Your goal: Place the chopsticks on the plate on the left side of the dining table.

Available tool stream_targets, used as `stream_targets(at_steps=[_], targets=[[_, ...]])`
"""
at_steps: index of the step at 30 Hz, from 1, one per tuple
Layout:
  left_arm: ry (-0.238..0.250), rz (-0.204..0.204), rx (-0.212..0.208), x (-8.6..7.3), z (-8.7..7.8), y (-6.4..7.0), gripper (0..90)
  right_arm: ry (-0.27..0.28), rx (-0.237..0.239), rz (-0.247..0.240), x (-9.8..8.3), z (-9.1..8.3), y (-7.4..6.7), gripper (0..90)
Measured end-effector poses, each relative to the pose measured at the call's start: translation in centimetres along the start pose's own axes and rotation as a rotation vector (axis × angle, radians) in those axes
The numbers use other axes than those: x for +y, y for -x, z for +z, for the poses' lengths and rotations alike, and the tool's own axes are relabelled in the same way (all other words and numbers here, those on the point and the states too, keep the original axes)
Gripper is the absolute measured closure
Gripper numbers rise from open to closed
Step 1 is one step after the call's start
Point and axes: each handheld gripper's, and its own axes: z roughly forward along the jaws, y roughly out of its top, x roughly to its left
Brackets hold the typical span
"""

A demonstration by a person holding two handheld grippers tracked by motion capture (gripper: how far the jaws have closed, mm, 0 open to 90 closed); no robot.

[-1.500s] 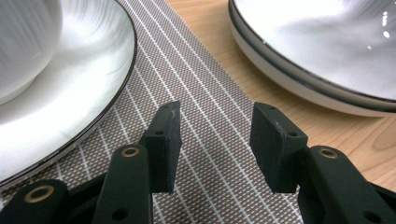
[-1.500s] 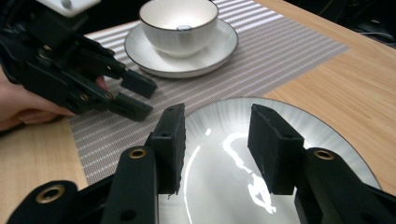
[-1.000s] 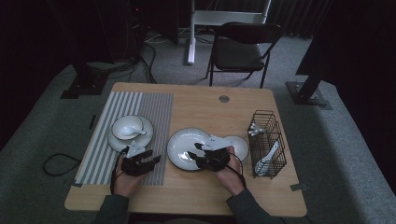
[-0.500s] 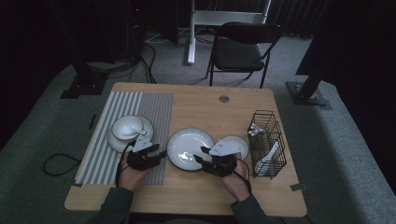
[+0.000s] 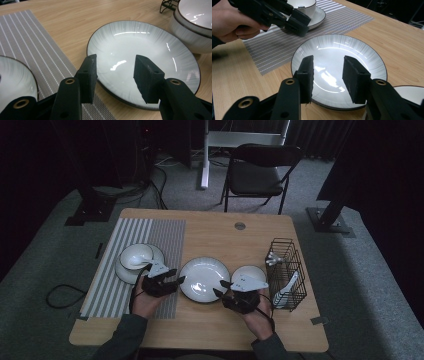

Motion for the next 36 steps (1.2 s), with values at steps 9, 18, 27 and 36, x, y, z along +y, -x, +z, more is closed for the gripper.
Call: stream_targets(at_steps=[9, 18, 27, 36], targets=[[0.001, 0.024, -0.018, 1.1, 0.8, 0.5, 54.4, 0.008, -0.007, 0.000, -0.3, -0.8, -0.2, 61.9], [0.006, 0.040, -0.036, 2.1, 1.4, 1.1, 54.3, 0.015, -0.012, 0.009, -0.6, -1.6, -0.5, 62.0], [0.016, 0.058, -0.049, 3.0, 1.8, 1.6, 54.4, 0.020, -0.018, 0.017, -1.0, -2.3, -0.5, 62.1], [0.026, 0.074, -0.072, 4.1, 2.3, 2.3, 54.4, 0.027, -0.027, 0.023, -1.3, -2.8, -0.5, 62.5]])
